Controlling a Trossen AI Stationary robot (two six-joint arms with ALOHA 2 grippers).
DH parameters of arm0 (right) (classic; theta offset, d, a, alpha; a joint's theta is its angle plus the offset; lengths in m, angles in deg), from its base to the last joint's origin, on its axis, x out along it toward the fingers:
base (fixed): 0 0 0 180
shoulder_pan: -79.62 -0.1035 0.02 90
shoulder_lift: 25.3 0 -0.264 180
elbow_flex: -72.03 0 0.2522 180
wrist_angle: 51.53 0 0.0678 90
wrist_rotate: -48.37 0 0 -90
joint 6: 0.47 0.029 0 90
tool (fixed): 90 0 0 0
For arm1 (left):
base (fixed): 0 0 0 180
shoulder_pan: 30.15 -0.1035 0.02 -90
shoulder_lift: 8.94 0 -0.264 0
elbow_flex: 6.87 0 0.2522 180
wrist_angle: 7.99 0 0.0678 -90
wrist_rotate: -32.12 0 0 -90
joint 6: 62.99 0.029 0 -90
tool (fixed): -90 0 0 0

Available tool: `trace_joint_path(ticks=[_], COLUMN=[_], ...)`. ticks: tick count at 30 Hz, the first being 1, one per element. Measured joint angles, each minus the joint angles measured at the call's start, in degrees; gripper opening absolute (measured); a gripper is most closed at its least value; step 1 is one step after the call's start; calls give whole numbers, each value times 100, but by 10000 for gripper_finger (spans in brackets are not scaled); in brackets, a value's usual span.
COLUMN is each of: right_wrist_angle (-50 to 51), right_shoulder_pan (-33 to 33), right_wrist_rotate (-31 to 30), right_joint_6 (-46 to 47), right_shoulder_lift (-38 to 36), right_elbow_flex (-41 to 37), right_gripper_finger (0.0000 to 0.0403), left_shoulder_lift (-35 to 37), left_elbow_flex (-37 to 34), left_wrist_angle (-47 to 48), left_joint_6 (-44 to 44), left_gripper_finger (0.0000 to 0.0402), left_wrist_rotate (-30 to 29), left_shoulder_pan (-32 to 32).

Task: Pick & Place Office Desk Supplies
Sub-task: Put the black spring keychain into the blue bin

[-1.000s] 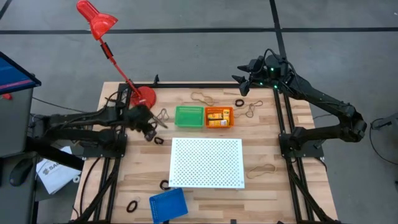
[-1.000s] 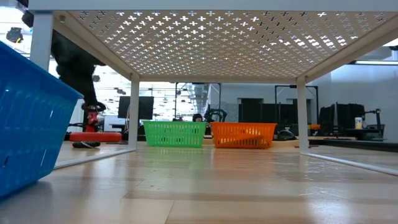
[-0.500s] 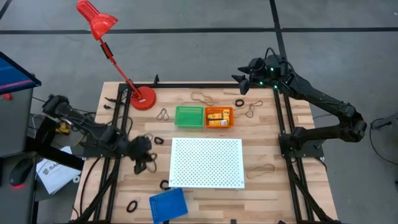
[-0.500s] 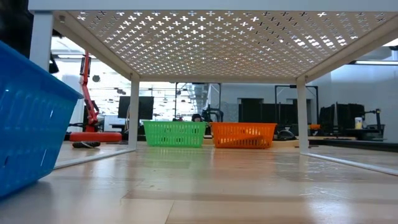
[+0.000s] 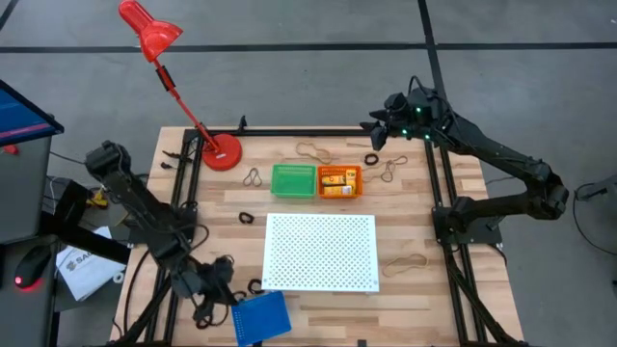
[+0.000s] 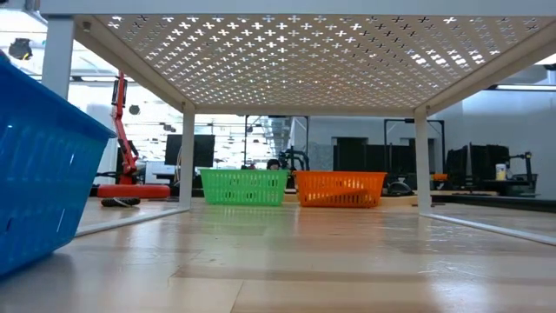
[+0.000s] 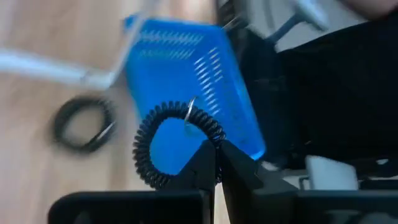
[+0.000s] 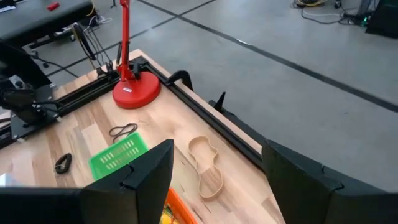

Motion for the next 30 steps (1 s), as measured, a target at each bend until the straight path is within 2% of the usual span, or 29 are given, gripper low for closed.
trace_joint_path(ticks=[5, 14, 17, 20, 27, 30], right_wrist_angle=[147, 194, 198, 219, 262, 289], right_shoulder_pan=[-39, -253, -379, -500, -716, -761], right_wrist_rotate=[1, 0, 0, 0, -3, 0], right_joint_6=[46, 60, 61, 60, 61, 61], right_shoulder_lift=[0, 0, 0, 0, 0, 0], right_elbow_flex=[0, 0, 0, 0, 0, 0], right_gripper_finger=[240, 240, 240, 240, 240, 240], left_shoulder_lift=[-600, -1699, -1907, -2025, -2059, -2059], left_elbow_flex=[288, 859, 876, 876, 881, 881], left_wrist_angle=[-886, -922, -913, -934, -1342, -1296], left_joint_6=[664, 715, 418, 145, 67, -66], left_gripper_finger=[4, 4, 11, 35, 122, 138], left_wrist_rotate=[-63, 20, 19, 20, 14, 7], left_shoulder_pan=[-11, -403, -560, -623, -428, -314])
